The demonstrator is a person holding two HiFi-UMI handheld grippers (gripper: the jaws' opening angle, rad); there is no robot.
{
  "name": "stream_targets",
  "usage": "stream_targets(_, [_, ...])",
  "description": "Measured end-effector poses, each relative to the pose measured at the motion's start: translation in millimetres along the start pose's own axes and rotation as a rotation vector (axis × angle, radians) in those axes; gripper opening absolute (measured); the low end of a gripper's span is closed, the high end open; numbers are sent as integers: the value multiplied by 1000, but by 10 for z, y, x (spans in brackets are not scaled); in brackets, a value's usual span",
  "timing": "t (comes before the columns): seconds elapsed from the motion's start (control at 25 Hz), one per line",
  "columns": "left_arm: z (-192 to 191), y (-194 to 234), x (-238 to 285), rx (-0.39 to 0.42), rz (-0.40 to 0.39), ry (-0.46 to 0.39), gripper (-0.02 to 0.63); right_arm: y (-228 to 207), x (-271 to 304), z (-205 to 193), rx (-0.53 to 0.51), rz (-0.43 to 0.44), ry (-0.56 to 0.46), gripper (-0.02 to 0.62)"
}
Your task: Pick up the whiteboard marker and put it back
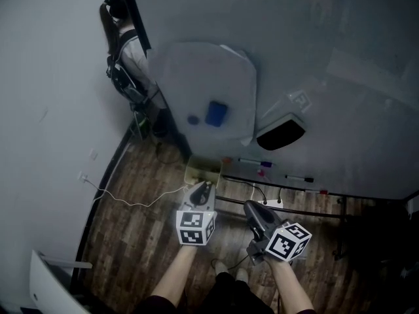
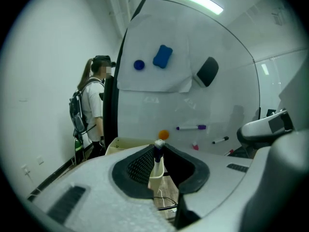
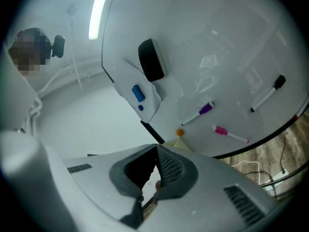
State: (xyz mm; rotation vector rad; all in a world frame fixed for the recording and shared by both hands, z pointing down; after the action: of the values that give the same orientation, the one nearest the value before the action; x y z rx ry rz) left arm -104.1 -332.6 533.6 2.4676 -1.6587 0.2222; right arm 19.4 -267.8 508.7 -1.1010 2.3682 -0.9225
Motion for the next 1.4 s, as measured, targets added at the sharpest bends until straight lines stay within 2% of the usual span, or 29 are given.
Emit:
stream_targets(0.4, [570,-95,-317,-37,-5,-106,54,337,9,282,-39,72,-27,3])
stream_targets(0.76, [1096,-346,-747,-161,-90,-252,54,594,-66,501,-55,138,-66,3])
stream_targets(1.08, [1315,-523,-1059,-146,-108,-319,54,809,-182,554,-70,179,-76,3])
stream_targets(1.4, [1362,-595,-1259,-131,-87,-354,54,919,-288,527,-74,203,-69,3])
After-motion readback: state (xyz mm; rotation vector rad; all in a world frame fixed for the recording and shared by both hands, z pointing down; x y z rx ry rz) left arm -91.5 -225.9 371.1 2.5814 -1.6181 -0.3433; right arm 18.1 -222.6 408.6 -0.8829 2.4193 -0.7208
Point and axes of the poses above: the fingertips, and each gripper's own axes: x forward along the fingers, y to its left, z out of its top, the point moved 1 cm from there along -x, backward along the fingers, and after that the axes turned 6 degrees about -y, right-handed, at the moved point
